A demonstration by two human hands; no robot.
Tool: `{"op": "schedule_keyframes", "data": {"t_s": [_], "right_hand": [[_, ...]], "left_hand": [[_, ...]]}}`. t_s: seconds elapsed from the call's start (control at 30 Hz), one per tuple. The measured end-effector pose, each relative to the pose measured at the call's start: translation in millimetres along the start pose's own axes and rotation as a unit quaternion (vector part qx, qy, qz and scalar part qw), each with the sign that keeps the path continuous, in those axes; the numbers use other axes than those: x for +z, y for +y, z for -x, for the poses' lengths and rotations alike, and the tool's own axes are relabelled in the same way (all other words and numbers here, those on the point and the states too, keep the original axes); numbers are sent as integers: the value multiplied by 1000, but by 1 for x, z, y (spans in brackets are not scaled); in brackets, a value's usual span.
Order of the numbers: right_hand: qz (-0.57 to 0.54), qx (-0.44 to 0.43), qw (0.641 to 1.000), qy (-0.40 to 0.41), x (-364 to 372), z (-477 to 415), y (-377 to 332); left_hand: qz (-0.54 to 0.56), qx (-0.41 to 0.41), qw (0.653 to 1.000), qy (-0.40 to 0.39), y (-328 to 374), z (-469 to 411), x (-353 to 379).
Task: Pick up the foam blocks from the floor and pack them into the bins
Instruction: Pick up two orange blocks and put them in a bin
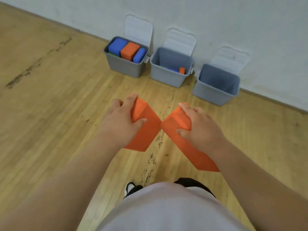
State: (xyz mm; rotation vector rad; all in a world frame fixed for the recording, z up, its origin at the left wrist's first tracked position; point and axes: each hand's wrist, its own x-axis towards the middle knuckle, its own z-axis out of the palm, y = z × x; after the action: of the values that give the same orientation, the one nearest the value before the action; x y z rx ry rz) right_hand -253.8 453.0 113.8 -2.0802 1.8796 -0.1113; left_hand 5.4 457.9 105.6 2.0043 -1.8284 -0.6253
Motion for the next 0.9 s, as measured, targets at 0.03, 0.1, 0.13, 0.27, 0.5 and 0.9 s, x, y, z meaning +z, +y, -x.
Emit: {"op": "schedule_keyframes", "data": {"t_s": [0.03, 0.1, 0.13, 0.27, 0.5, 0.9], "right_hand": [[-2, 7, 1000, 7, -4, -11, -5], [0, 12, 1000, 17, -9, -35, -13], [0, 9, 1000, 21, -11, -48, -17], [-6, 8, 1000, 24, -16, -97, -28], [-47, 30, 997, 54, -21, -208, -18], [-123, -1, 992, -2, -52, -487, 68]], "left_hand": [[4, 2, 1000, 0, -4, -15, -7], [12, 9, 1000, -1, -11, -41, -15], [18, 12, 1000, -1, -15, -53, -18], [29, 0, 1000, -3, -23, -96, -28], [2, -3, 1000, -5, -21, -193, -35], [-52, -43, 998, 0, 45, -447, -3]]}}
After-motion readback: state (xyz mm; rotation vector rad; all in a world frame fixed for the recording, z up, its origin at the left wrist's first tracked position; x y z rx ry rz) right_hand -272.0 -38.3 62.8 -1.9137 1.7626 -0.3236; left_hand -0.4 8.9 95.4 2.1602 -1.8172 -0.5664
